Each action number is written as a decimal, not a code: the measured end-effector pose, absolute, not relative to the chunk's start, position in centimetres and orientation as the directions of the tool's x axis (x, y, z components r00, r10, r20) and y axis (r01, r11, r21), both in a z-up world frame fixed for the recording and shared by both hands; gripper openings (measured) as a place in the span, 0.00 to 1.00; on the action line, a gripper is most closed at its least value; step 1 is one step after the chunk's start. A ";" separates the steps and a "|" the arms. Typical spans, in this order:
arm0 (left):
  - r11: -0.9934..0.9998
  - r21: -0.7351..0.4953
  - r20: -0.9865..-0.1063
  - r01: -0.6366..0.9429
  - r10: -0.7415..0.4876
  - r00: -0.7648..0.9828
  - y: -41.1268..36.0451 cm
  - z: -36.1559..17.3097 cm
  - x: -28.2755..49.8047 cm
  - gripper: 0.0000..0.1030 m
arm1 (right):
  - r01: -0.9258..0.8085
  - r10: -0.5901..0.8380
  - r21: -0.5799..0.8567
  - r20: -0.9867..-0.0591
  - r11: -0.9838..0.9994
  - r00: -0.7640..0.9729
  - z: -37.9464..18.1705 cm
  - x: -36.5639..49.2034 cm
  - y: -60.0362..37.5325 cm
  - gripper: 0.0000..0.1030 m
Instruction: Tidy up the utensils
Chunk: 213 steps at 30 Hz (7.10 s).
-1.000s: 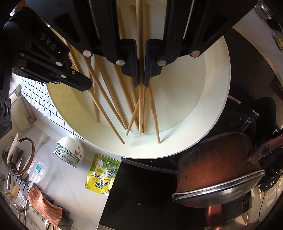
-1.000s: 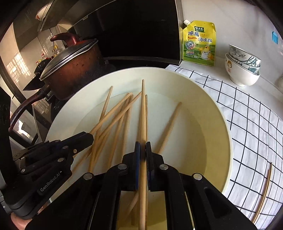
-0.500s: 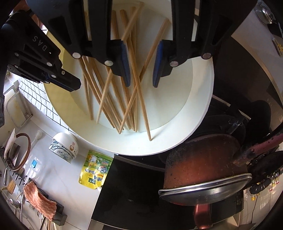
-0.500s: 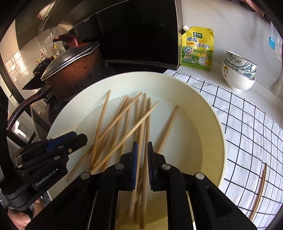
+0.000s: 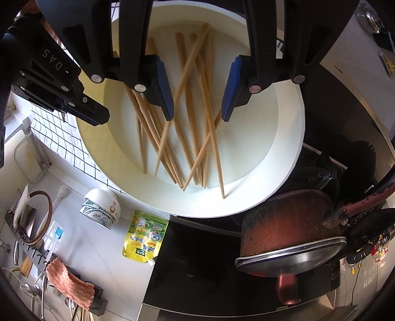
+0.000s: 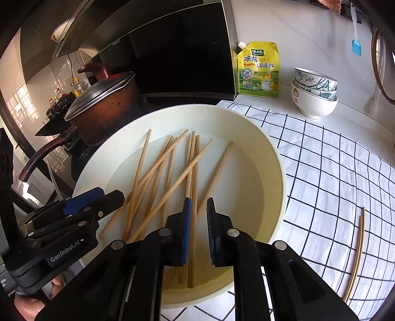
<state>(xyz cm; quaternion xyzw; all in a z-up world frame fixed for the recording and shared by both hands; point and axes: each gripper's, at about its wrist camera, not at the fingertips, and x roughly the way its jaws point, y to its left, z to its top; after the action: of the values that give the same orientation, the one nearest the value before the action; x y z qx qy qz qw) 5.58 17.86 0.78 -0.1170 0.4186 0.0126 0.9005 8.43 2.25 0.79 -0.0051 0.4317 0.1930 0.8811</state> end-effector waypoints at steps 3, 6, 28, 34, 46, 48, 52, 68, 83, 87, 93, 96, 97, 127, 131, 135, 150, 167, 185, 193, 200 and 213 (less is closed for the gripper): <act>0.975 -0.190 -0.756 -0.116 -0.070 0.651 17.0 0.9 5.1 0.39 | -0.329 0.335 0.168 -0.758 0.929 0.559 0.8 7.7 1.2 0.14; 0.975 -0.191 -0.754 -0.110 -0.075 0.652 16.3 1.1 4.6 0.39 | -0.312 0.333 0.177 -0.750 0.934 0.571 1.0 7.0 0.0 0.18; 0.984 -0.176 -0.751 0.038 -0.159 0.641 7.3 1.4 2.3 0.59 | -0.127 0.170 0.114 -0.721 0.985 0.671 0.8 1.6 -12.7 0.32; 0.975 -0.193 -0.745 0.112 -0.220 0.630 3.6 1.3 2.1 0.61 | -0.019 0.081 0.091 -0.753 0.996 0.653 -1.1 0.6 -17.8 0.33; 0.962 -0.184 -0.732 0.199 -0.270 0.626 -1.5 1.3 2.0 0.68 | 0.031 0.027 0.056 -0.810 0.998 0.585 -5.2 0.5 -21.0 0.33; 0.961 -0.177 -0.732 0.211 -0.272 0.624 -2.1 1.2 1.7 0.68 | 0.024 0.036 0.061 -0.815 0.998 0.578 -5.6 0.6 -20.9 0.33; 0.960 -0.160 -0.737 0.230 -0.271 0.620 -3.2 0.9 1.6 0.68 | 0.006 0.043 0.056 -0.822 0.998 0.568 -6.0 0.8 -20.3 0.33; 0.957 -0.144 -0.763 0.251 -0.269 0.588 -5.4 -0.4 1.3 0.69 | -0.069 0.011 -0.034 -0.823 0.997 0.568 -6.6 0.5 -19.0 0.15; 0.953 -0.112 -0.818 0.282 -0.250 0.519 -10.3 -4.3 3.6 0.73 | 0.079 -0.005 0.048 -0.824 0.996 0.566 -6.4 -2.1 -26.9 0.06; 0.952 -0.099 -0.834 0.288 -0.237 0.498 -11.5 -5.5 4.1 0.73 | 0.086 0.005 0.066 -0.823 0.994 0.568 -6.3 -2.5 -27.8 0.06; 0.957 -0.058 -0.843 0.285 -0.200 0.500 -12.6 -6.5 4.7 0.77 | 0.101 -0.009 0.061 -0.816 0.993 0.577 -6.3 -1.9 -28.3 0.16; 0.958 -0.036 -0.845 0.284 -0.181 0.503 -13.0 -6.9 4.8 0.77 | 0.101 -0.022 0.046 -0.813 0.994 0.582 -6.4 -1.2 -28.2 0.17; 0.957 -0.028 -0.845 0.289 -0.177 0.504 -13.2 -6.9 4.9 0.77 | 0.099 -0.031 0.034 -0.810 0.994 0.586 -6.5 -1.0 -28.0 0.18; 0.924 -0.140 -0.799 0.356 -0.317 0.511 -10.6 -1.9 3.1 0.07 | 0.090 0.058 0.152 -0.759 0.984 0.648 -2.2 -1.4 -25.7 0.06; 0.927 -0.151 -0.755 0.344 -0.333 0.565 -8.1 1.1 3.0 0.07 | 0.044 0.113 0.194 -0.724 0.980 0.681 0.0 -0.9 -23.7 0.06; 0.936 -0.159 -0.715 0.315 -0.329 0.617 -4.4 4.0 3.2 0.07 | -0.027 0.171 0.215 -0.687 0.976 0.706 2.4 0.4 -20.5 0.06; 0.992 -0.123 -0.699 0.025 -0.105 0.708 12.7 5.0 5.7 0.07 | -0.331 0.410 0.253 -0.686 0.909 0.601 3.6 8.8 -2.4 0.06; 0.984 -0.161 -0.759 -0.081 -0.071 0.647 18.2 0.8 7.6 0.19 | -0.362 0.395 0.228 -0.770 0.904 0.500 -0.3 11.6 3.2 0.10; 0.980 -0.150 -0.721 -0.131 -0.018 0.692 18.2 2.6 4.9 0.56 | -0.340 0.345 0.166 -0.740 0.925 0.577 1.5 8.0 1.7 0.21; 0.983 -0.129 -0.707 -0.131 0.002 0.708 17.4 3.6 3.7 0.62 | -0.332 0.346 0.171 -0.726 0.928 0.594 2.0 6.8 1.0 0.27; 0.984 -0.123 -0.703 -0.132 0.008 0.711 17.1 3.8 3.1 0.66 | -0.328 0.339 0.161 -0.716 0.931 0.611 2.5 6.0 0.6 0.33; 0.984 -0.108 -0.701 -0.140 0.024 0.713 16.8 4.1 2.1 0.75 | -0.321 0.331 0.155 -0.713 0.934 0.619 2.5 5.4 0.1 0.40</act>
<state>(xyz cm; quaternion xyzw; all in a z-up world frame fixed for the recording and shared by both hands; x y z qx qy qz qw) 2.05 16.76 4.12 -0.0770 0.3764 0.0446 0.9222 5.37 0.06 2.53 0.0060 0.3973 0.1813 0.8996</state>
